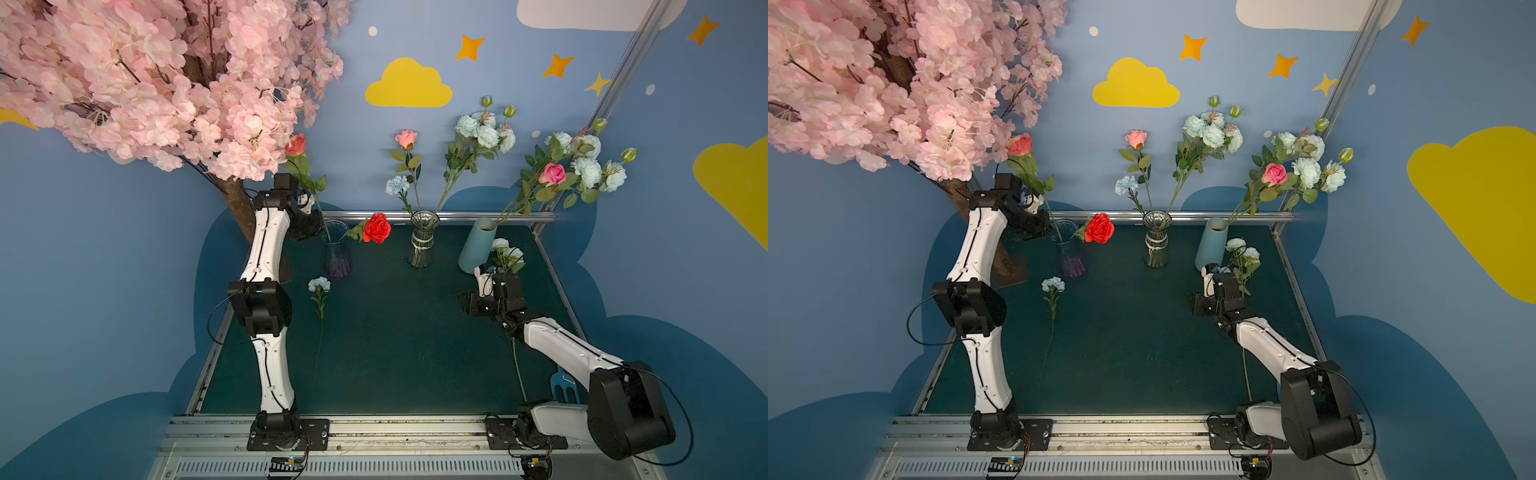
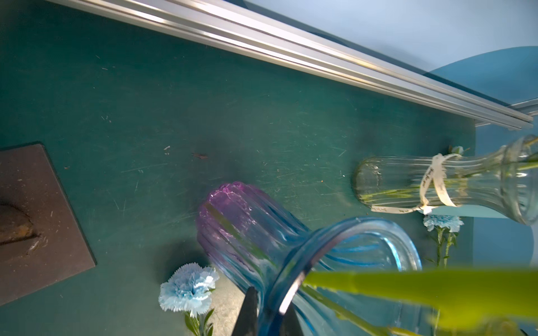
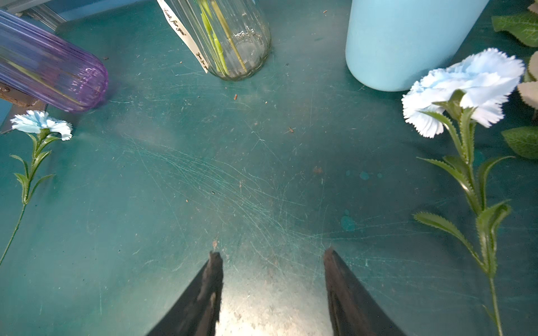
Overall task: Pick out blue flowers from the vase
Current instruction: Move the vase to the center of the board.
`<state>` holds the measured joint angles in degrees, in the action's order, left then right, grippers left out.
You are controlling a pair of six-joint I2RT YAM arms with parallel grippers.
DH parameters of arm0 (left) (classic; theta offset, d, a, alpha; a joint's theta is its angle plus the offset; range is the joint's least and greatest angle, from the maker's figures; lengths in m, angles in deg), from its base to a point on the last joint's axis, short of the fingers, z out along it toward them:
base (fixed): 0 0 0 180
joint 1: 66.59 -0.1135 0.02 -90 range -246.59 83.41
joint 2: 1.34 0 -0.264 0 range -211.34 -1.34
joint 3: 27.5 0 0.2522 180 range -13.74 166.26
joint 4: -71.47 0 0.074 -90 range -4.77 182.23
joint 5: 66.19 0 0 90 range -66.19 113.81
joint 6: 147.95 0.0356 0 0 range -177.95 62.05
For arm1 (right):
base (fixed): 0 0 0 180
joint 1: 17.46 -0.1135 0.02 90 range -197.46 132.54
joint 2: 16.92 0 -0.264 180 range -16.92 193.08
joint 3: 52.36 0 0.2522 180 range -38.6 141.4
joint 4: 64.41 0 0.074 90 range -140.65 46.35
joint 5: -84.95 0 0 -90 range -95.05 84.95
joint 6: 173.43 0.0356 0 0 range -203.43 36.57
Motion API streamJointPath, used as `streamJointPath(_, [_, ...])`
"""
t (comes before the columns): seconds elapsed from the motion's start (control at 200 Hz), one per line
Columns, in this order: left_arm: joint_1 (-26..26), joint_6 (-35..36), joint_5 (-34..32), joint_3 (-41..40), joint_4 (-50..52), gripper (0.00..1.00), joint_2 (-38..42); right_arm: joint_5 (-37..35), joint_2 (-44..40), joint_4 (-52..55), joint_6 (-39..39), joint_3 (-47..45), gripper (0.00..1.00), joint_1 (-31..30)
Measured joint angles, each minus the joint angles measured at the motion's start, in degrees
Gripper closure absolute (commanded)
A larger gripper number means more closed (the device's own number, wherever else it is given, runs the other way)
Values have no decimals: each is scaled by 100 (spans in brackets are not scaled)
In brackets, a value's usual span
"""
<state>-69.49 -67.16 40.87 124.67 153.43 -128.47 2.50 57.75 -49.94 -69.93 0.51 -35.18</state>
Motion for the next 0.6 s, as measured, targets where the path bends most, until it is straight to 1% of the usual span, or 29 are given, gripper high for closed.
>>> streamJointPath(0.06, [-2, 7, -28, 63, 2, 96, -101, 0, 2, 0, 0, 0, 44, -2])
streamJointPath(0.165, [-11, 11, -17, 136, -11, 90, -160, 0, 26, 2, 0, 4, 43, -2])
streamJointPath(0.26, [-11, 26, -15, 142, -13, 88, -166, 0, 63, 13, 0, 20, 43, -4])
streamJointPath(0.295, [-11, 26, -13, 142, -13, 84, -166, 0, 74, 15, 0, 22, 43, -7])
streamJointPath(0.365, [-11, 55, 42, 142, -63, 70, -166, 0, 83, 24, 0, 22, 43, -9])
streamJointPath(0.45, [-11, 20, 127, 157, -190, 58, -160, 0, 92, 35, 0, 22, 43, -13])
streamJointPath(0.516, [-9, 33, 125, 153, -234, 53, -153, 0, 101, 39, 0, 24, 43, -13])
streamJointPath(0.601, [-9, 28, 107, 79, -293, 49, -85, 0, 107, 39, 0, 33, 43, -13])
